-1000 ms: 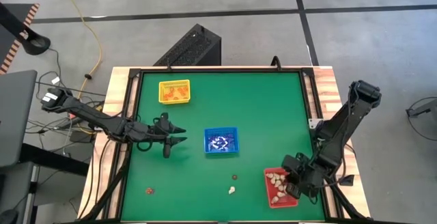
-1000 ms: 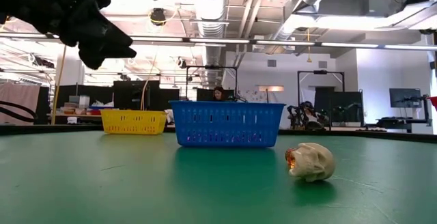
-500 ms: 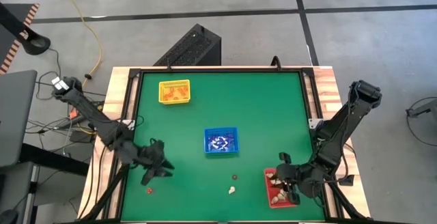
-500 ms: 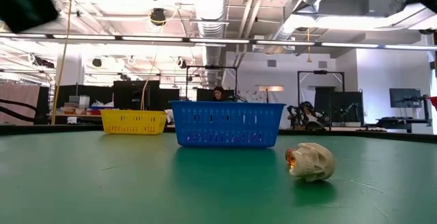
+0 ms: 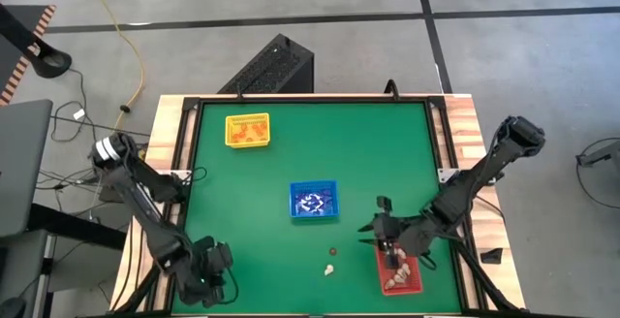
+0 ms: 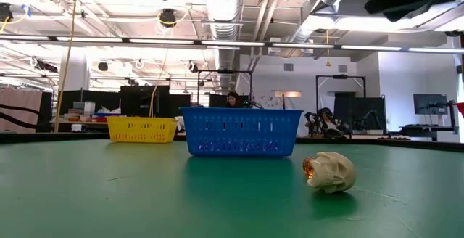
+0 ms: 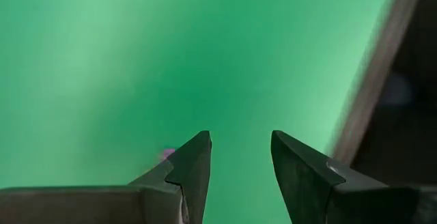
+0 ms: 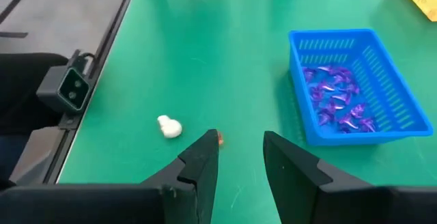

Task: Sort Halloween decoration
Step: Put the pumpkin toy into the yellow bin

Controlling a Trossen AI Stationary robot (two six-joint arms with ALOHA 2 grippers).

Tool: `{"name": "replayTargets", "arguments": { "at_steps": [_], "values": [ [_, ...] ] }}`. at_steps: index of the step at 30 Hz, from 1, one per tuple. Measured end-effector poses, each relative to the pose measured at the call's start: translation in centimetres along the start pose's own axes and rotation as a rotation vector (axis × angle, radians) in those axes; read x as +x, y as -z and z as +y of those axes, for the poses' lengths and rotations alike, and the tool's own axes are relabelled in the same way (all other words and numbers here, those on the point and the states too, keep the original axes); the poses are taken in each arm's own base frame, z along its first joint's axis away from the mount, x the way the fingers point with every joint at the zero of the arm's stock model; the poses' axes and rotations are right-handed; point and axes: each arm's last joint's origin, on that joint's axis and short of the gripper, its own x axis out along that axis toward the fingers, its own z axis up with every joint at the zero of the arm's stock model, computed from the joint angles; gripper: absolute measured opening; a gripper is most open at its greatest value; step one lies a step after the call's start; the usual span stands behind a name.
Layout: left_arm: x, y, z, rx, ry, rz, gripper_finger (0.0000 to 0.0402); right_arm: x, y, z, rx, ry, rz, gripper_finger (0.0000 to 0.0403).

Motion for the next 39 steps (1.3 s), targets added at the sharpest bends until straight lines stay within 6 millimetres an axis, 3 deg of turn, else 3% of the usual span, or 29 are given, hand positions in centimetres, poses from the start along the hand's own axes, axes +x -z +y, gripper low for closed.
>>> {"name": "replayTargets", "arguments": {
  "at_steps": [11, 31, 39],
  "values": [
    [1.0, 3.1, 0.6, 0.018, -0.211, 0.062, 0.0144, 0.1, -0.2, -0.2, 0.023, 0.001, -0.011, 0.0148],
    [2.8, 3.8, 1.1, 0.094, -0.281, 0.084, 0.0143, 0.1, -0.2, -0.2, 0.004, 0.001, -0.011, 0.0148],
    [2.8, 3.9, 1.2, 0.096, -0.282, 0.096, 0.0089, 0.1, -0.2, -0.2, 0.005, 0.001, -0.011, 0.0148]
  ]
}}
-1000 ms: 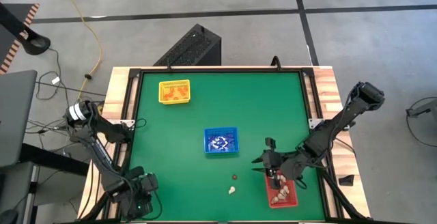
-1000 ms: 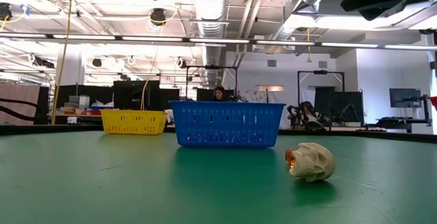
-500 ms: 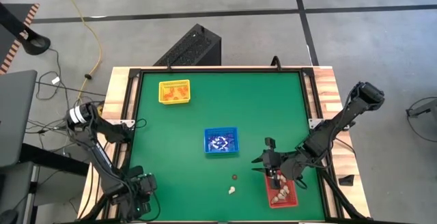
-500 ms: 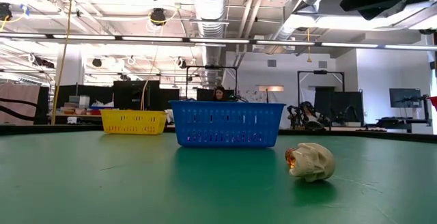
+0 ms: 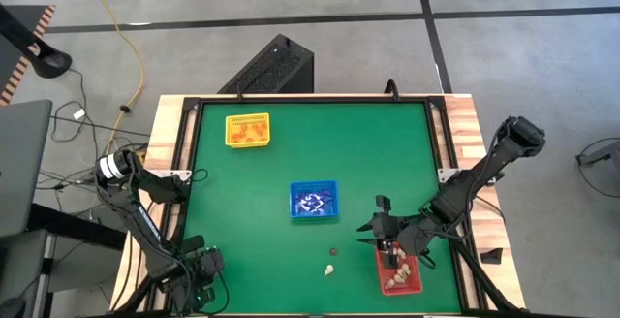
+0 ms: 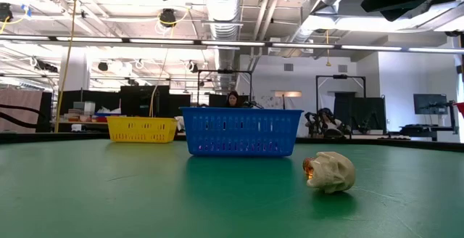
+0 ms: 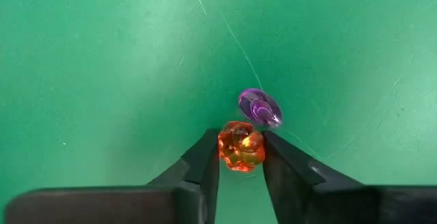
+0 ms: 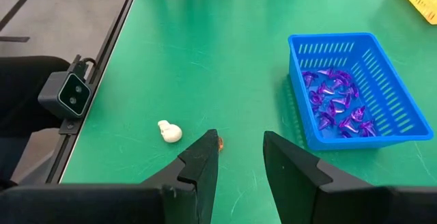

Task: Sort Halloween decoration
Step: Put the pumpkin toy into the yellow bin

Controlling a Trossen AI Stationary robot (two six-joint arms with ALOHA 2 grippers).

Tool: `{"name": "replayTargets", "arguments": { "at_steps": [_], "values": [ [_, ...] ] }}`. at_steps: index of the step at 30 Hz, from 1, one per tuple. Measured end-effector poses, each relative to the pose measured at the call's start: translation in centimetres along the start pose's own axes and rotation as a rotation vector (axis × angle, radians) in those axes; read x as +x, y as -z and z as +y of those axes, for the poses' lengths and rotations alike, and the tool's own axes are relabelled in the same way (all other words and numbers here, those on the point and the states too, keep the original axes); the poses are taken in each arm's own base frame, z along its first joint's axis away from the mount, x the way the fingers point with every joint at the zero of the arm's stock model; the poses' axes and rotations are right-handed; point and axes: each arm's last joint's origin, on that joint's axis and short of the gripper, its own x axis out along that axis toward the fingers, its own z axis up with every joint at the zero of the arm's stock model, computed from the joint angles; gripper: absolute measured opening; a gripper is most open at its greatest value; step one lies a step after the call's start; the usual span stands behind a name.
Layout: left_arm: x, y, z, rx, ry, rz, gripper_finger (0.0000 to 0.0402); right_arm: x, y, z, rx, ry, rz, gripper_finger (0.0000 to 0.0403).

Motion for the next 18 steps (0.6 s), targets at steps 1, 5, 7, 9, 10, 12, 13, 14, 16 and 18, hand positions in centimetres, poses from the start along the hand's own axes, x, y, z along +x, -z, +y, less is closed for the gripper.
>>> {"name": "replayTargets", "arguments": {
  "at_steps": [1, 5, 7, 9, 10, 12, 13, 14, 16, 18],
  "values": [
    [0.0, 0.0, 0.0, 0.000, 0.000, 0.001, 0.0079, 0.0, 0.0, 0.0, 0.001, 0.000, 0.000, 0.0148],
    [-0.1, 0.0, 0.0, 0.011, 0.002, 0.001, 0.0048, 0.0, 0.0, 0.0, 0.002, 0.000, 0.000, 0.0148],
    [-0.2, -0.1, 0.1, 0.014, -0.002, 0.003, 0.0043, 0.0, 0.0, 0.0, 0.002, 0.000, 0.000, 0.0148],
    [-0.7, -0.3, 0.5, 0.019, -0.015, 0.009, 0.0043, 0.0, 0.0, 0.0, 0.002, 0.000, 0.000, 0.0148],
    [-1.0, -0.4, 0.8, 0.028, -0.029, 0.010, 0.0044, 0.0, 0.0, 0.0, 0.002, 0.000, 0.000, 0.0148],
    [-2.0, -0.9, 1.5, 0.040, -0.046, -0.005, 0.0045, 0.0, 0.0, 0.0, 0.002, 0.000, 0.000, 0.0148],
    [-2.5, -1.2, 1.9, 0.049, -0.060, -0.033, 0.0045, 0.0, 0.0, 0.0, 0.002, 0.000, 0.000, 0.0148],
    [-3.1, -1.7, 2.3, 0.061, -0.078, -0.075, 0.0045, 0.0, 0.0, 0.0, 0.002, 0.000, 0.000, 0.0148],
    [-4.1, -3.0, 3.2, 0.095, -0.117, -0.190, 0.0044, 0.0, 0.0, 0.0, 0.001, 0.000, -0.001, 0.0148],
    [-4.6, -5.1, 4.3, 0.121, -0.153, -0.308, 0.0043, 0.0, 0.0, 0.0, -0.002, 0.003, -0.002, 0.0148]
  ]
}}
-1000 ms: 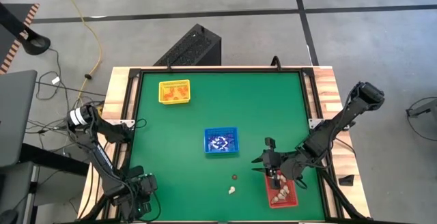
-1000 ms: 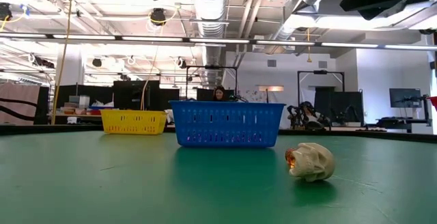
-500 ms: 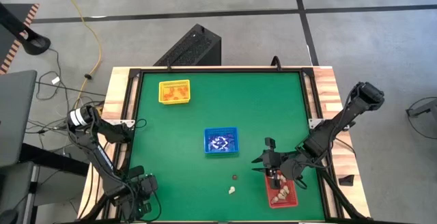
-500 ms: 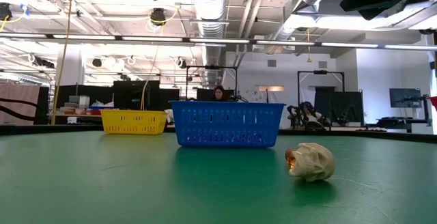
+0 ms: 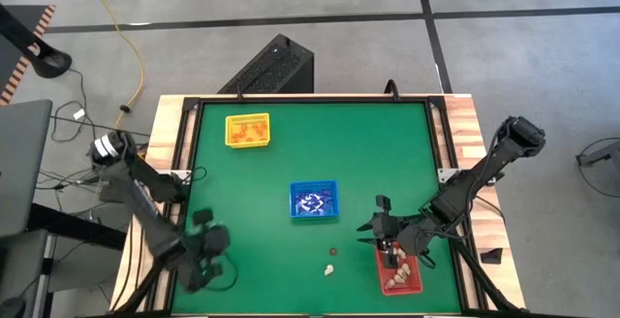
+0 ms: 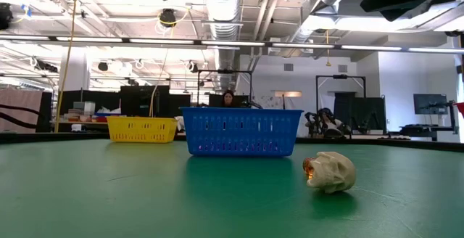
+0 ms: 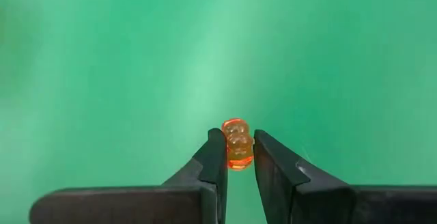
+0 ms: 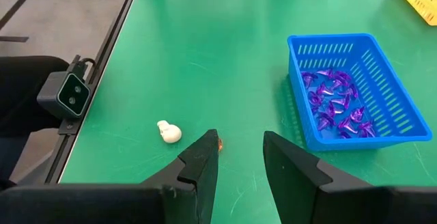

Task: Sort Halloween decoration
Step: Put the pumpkin toy into the yellow bin, then put the witch hat toy into the blue bin

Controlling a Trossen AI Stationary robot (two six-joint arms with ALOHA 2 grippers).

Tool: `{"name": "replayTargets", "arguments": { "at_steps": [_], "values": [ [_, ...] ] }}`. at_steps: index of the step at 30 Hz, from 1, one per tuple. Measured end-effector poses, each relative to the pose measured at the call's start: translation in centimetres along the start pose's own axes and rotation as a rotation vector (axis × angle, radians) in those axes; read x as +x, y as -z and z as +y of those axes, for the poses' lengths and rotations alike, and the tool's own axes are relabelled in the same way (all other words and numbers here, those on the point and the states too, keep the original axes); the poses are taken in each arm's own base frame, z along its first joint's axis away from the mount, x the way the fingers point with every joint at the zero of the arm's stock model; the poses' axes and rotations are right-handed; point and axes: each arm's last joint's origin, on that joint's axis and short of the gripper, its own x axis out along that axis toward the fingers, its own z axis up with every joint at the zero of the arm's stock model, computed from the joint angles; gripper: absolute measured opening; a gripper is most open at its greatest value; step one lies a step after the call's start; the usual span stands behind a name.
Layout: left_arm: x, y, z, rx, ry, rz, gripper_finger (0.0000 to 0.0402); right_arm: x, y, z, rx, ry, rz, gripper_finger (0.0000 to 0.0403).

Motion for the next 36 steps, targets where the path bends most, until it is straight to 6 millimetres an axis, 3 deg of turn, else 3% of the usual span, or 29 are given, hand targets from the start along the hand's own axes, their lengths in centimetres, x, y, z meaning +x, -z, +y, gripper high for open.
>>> {"name": "replayTargets", "arguments": {
  "at_steps": [4, 8, 12, 17, 21, 26, 36],
  "values": [
    [2.5, -4.3, 4.3, 0.040, -0.141, -0.045, 0.0042, 0.2, -0.1, -0.3, 0.008, 0.013, -0.002, 0.0148],
    [4.3, -8.3, 10.6, 0.021, -0.237, -0.047, 0.0042, 0.3, -0.2, -0.5, 0.014, 0.020, -0.003, 0.0148],
    [4.6, -11.6, 17.4, -0.089, -0.193, -0.116, 0.0042, 0.2, -0.1, -0.3, 0.008, 0.010, -0.001, 0.0148],
    [4.8, -12.2, 25.0, -0.272, -0.229, -0.119, 0.0042, 0.1, -0.1, -0.2, 0.001, 0.005, 0.001, 0.0148],
    [5.6, -11.2, 29.4, -0.410, -0.224, -0.062, 0.0042, 0.1, 0.0, -0.2, -0.008, 0.009, 0.009, 0.0148],
    [6.1, -10.4, 32.4, -0.529, -0.275, -0.046, 0.0057, 0.1, 0.2, -0.3, -0.019, 0.017, 0.028, 0.0148],
    [5.9, -9.9, 33.2, -0.601, -0.297, -0.040, 0.0152, 0.1, 0.3, -0.3, -0.018, 0.019, 0.032, 0.0148]
  ]
}}
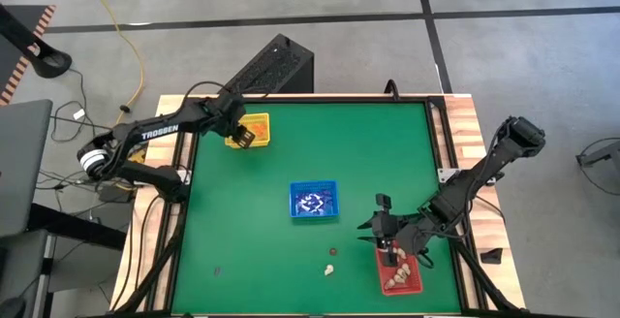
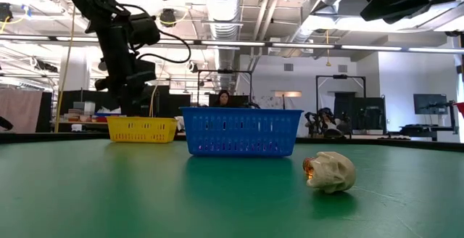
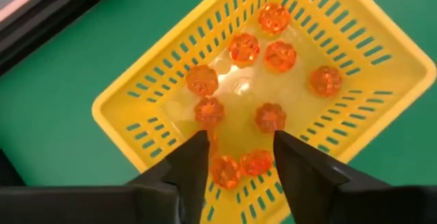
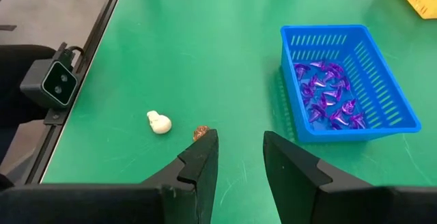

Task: Sort Halloween decoration
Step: Put the witch hat toy into the blue bin

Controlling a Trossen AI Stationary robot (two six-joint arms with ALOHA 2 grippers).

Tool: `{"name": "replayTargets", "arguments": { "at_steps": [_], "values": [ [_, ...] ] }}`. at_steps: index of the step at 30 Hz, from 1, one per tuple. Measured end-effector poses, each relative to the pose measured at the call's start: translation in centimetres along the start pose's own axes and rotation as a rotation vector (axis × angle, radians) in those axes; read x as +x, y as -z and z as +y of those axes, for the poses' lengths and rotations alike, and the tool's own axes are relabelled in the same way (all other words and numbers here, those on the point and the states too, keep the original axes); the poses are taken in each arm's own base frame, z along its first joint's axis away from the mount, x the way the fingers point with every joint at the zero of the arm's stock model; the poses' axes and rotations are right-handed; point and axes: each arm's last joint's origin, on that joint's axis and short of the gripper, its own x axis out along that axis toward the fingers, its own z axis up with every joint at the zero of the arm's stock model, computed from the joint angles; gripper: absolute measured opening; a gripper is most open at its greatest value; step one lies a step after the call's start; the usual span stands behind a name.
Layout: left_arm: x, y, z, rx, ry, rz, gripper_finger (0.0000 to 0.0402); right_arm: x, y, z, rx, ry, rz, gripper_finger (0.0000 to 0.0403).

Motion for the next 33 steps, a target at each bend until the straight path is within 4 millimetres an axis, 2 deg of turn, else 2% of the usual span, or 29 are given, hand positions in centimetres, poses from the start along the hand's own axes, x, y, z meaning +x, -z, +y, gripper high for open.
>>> {"name": "replayTargets", "arguments": {
  "at_steps": [4, 7, 10, 13, 15, 18, 21, 23, 25, 28, 33],
  "values": [
    [-1.3, -0.8, -0.3, 0.003, 0.035, 0.001, 0.0171, 0.0, 0.0, 0.0, 0.000, 0.000, 0.000, 0.0148],
    [-3.3, -1.3, -1.5, 0.024, 0.176, -0.055, 0.0173, 0.0, 0.0, 0.0, 0.000, 0.000, 0.000, 0.0148],
    [-5.5, -1.2, -4.1, 0.078, 0.359, -0.160, 0.0171, 0.0, 0.0, 0.0, 0.002, 0.003, -0.002, 0.0148],
    [-7.6, 0.2, -8.0, 0.189, 0.520, -0.255, 0.0166, 0.0, -0.1, 0.0, 0.006, 0.003, -0.008, 0.0148],
    [-9.1, 1.7, -11.1, 0.277, 0.642, -0.324, 0.0163, 0.0, -0.1, 0.0, 0.008, 0.001, -0.012, 0.0148],
    [-11.8, 5.0, -16.5, 0.465, 0.817, -0.448, 0.0162, 0.0, -0.2, 0.0, 0.009, 0.012, -0.019, 0.0148],
    [-12.9, 9.6, -20.8, 0.660, 0.838, -0.525, 0.0162, 0.1, -0.2, -0.2, 0.013, 0.026, -0.024, 0.0148],
    [-13.1, 12.6, -22.7, 0.748, 0.815, -0.530, 0.0162, 0.2, -0.3, -0.3, 0.020, 0.032, -0.024, 0.0148],
    [-13.0, 15.4, -23.8, 0.798, 0.831, -0.466, 0.0162, 0.2, -0.3, -0.4, 0.033, 0.035, -0.024, 0.0148],
    [-13.0, 18.9, -24.4, 0.808, 0.853, -0.220, 0.0162, 0.3, -0.3, -0.5, 0.050, 0.038, -0.023, 0.0148],
    [-13.7, 22.4, -23.0, 0.597, 0.729, 0.217, 0.0161, 0.3, -0.3, -0.5, 0.046, 0.038, -0.022, 0.0148]
  ]
}}
